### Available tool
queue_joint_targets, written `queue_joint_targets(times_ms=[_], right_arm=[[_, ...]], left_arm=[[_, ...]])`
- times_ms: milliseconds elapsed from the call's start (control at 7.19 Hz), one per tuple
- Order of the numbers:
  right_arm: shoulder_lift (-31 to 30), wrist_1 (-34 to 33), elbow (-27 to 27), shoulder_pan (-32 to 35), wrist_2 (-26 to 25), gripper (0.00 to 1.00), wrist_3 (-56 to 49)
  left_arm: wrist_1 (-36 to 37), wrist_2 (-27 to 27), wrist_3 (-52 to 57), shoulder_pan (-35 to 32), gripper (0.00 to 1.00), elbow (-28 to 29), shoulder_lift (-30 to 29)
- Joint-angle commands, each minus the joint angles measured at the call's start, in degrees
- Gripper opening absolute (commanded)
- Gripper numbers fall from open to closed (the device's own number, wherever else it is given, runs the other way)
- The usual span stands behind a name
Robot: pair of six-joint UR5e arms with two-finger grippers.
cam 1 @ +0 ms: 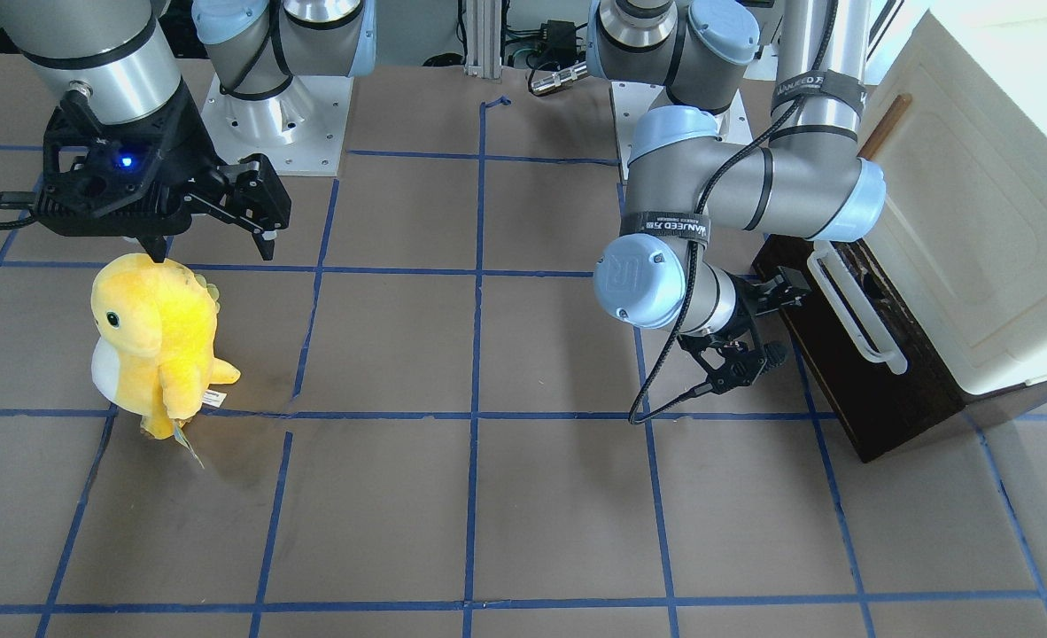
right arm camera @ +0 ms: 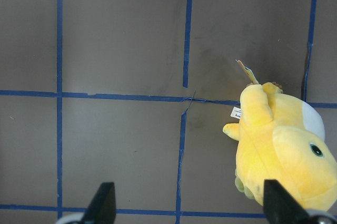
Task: Pull drawer sideways
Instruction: 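Move the left gripper down to the white handle of the wooden drawer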
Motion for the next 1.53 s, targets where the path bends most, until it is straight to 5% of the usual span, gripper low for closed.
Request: queue_joint_targets(times_ms=[0, 556, 1112, 1390], right_arm=[[0.0, 0.0, 0.0, 0.0, 0.02, 1.0, 0.0], [0.0, 0.0, 0.0, 0.0, 0.02, 1.0, 0.0], [0.0, 0.0, 0.0, 0.0, -0.06, 1.0, 0.0], [0.0, 0.0, 0.0, 0.0, 0.02, 1.0, 0.0]], left_arm=[[-3.83, 3.17, -0.41, 0.25, 0.99, -0.37, -0.11], [-11.24, 9.42, 0.02, 3.76, 1.0, -1.34, -0.9], [-13.7, 27.24, 0.11, 4.03, 0.99, -1.6, -5.2], [-13.79, 26.23, -4.42, 4.21, 1.0, -2.04, -5.57]])
